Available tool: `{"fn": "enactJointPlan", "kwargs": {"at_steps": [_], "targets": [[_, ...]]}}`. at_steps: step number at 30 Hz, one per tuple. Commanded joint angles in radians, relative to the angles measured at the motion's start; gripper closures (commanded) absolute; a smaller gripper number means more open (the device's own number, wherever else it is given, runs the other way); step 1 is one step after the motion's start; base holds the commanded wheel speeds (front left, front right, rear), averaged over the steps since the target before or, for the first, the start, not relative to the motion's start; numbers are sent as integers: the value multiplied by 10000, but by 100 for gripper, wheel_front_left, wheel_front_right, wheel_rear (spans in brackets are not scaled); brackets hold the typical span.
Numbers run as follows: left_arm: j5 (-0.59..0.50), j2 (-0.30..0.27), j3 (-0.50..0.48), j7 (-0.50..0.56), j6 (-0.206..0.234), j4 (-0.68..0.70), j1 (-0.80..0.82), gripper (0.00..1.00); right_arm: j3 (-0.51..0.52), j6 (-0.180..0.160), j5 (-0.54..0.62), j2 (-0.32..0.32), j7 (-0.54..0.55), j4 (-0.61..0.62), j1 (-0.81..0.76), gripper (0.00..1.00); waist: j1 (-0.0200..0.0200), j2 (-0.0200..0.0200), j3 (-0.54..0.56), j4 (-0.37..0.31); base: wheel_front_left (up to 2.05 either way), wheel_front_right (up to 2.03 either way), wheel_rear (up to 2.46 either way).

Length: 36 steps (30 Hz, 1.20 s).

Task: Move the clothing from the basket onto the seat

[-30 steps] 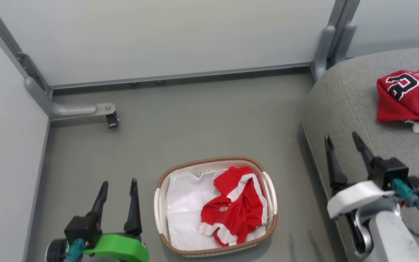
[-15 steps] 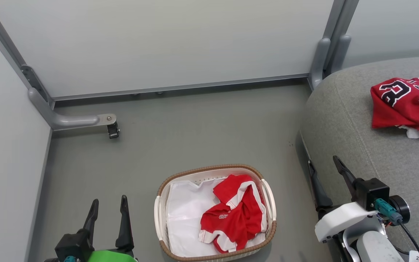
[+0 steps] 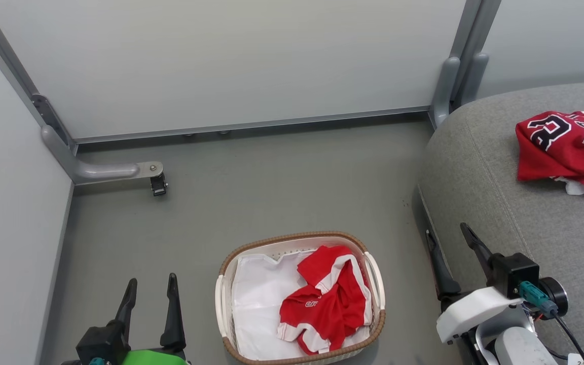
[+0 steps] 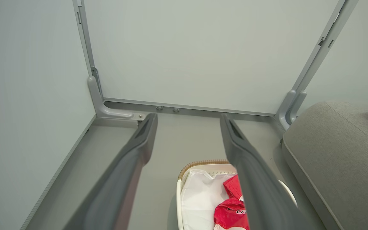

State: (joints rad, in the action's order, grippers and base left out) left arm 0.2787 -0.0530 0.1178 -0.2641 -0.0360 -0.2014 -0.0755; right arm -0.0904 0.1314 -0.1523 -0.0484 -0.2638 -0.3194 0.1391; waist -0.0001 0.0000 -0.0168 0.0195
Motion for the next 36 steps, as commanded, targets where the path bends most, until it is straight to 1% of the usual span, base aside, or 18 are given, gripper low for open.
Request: {"fn": "enactJointPlan", "kwargs": {"at_steps": [1,15,25,31,36], "targets": [[-125,9,-47,-5,-58,-47,-159,0,-12,-14,-83,-41,-13,-12,-133,0,1,0,10,-4,0,0,0],[-121,28,16,-5,-116,-152,-142,0,-49,-14,-211,-40,-14,-47,-162,0,1,0,4,-18,0,0,0],[-97,27,232,-5,-84,-146,123,0,1,-14,-151,-40,-14,30,72,0,1,0,-323,-43,0,0,0],[-475,25,682,-5,-191,-274,766,0,210,-14,75,-40,-14,271,388,0,1,0,-979,-74,0,0,0],[-925,24,1332,-5,-288,-596,1861,0,543,-14,256,-43,-13,709,828,0,1,0,-2031,-217,0,0,0]]}}
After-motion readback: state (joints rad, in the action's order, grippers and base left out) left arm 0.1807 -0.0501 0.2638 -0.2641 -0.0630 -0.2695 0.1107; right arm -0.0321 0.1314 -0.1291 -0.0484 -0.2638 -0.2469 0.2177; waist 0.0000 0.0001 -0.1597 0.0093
